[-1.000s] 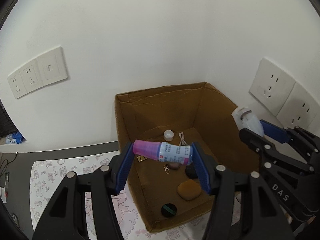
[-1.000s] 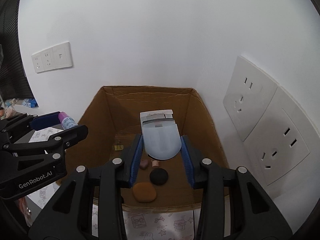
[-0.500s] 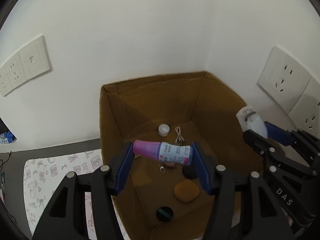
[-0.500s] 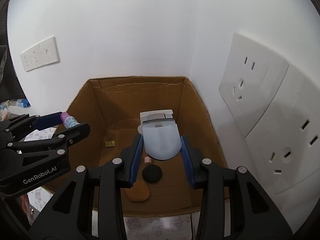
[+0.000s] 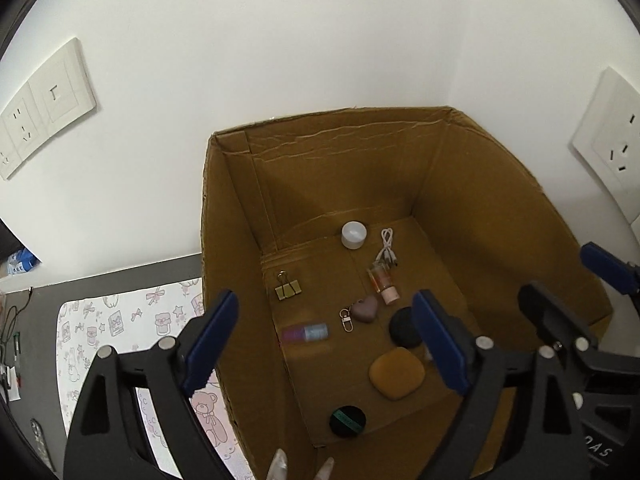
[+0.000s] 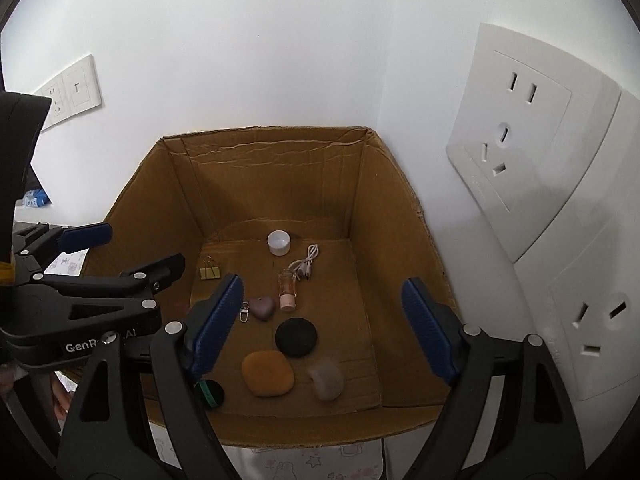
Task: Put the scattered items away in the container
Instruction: 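Open both grippers to drop the jar and bottle into the box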
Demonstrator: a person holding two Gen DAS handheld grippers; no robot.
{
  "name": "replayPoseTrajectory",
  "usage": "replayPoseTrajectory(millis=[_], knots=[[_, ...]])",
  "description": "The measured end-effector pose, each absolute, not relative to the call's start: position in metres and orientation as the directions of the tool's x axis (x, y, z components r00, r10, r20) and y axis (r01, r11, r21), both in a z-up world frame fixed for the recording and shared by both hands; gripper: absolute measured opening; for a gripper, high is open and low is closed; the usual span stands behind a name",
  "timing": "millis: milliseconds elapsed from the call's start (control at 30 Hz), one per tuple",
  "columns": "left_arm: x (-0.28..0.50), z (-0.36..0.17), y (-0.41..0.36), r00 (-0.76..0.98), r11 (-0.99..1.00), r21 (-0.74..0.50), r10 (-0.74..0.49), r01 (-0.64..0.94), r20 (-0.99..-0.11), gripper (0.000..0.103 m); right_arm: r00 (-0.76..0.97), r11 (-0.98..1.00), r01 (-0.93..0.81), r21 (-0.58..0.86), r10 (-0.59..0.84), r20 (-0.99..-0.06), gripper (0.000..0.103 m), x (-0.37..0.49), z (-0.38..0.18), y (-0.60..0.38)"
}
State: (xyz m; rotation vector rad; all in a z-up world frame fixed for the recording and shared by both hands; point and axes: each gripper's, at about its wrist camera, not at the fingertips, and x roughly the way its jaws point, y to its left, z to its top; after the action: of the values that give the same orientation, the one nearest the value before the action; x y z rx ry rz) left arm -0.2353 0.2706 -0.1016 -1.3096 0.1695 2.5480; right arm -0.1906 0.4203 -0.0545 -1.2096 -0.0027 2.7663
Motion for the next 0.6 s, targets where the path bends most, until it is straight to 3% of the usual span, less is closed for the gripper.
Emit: replayPoseTrajectory(millis=[600], knots=[[-0.2349, -0.0982, 0.2703, -0.554, -0.956, -0.012, 0.18, -0.292, -0.813, 0.088, -0.676, -0.993, -0.11, -0.039, 0.104, -0.73, 0.084, -0.1899, -0.0564, 0.4253]])
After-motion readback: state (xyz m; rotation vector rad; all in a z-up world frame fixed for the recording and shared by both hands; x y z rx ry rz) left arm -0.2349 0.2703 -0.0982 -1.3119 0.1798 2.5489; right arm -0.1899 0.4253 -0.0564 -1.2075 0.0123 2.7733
